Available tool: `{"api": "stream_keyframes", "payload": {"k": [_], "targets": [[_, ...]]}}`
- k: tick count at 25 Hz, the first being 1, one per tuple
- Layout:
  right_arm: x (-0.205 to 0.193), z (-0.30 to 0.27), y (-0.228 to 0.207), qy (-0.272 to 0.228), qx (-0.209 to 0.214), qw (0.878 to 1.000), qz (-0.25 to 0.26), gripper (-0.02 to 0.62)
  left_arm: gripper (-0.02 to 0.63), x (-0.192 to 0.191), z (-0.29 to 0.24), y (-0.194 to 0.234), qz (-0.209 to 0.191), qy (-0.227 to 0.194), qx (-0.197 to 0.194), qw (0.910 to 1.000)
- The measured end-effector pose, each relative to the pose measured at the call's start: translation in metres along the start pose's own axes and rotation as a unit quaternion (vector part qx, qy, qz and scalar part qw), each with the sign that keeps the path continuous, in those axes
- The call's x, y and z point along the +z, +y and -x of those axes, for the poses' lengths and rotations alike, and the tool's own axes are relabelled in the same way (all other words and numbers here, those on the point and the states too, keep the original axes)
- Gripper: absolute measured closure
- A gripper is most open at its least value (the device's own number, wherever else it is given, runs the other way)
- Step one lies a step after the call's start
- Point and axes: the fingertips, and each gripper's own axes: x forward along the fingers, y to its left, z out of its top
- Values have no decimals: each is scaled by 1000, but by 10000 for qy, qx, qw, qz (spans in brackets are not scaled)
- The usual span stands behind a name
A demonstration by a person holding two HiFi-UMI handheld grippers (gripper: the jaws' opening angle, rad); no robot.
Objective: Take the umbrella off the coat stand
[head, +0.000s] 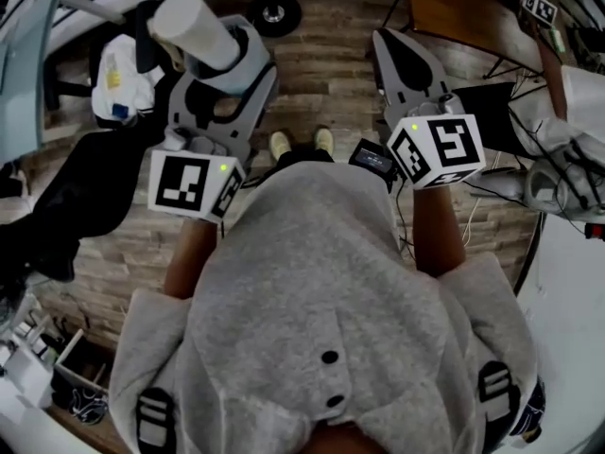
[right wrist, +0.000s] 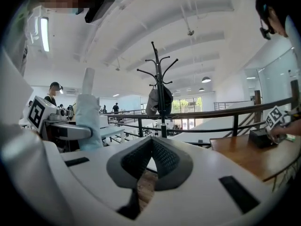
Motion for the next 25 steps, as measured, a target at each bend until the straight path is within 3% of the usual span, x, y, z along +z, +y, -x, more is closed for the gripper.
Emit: {"api": "stream_keyframes", "payload": {"k": [3,10,17,25], "targets": [[-1,10,-17,-32,-226,9997,-47,586,330,-1,-5,-13,18,50,-70,10000],[-14,60,-16,-63,-311,9995,-11,586,330,-10,7,-55,-77,131,-280,9995],[1,13,-42,2,-278,9996,-26,586,330,1,-39,-24,3,178,-295,9994],[-5,27,-40,-9,-295,9996,38,586,330,-5,-34,-37,-1,159,-394,9991]]}}
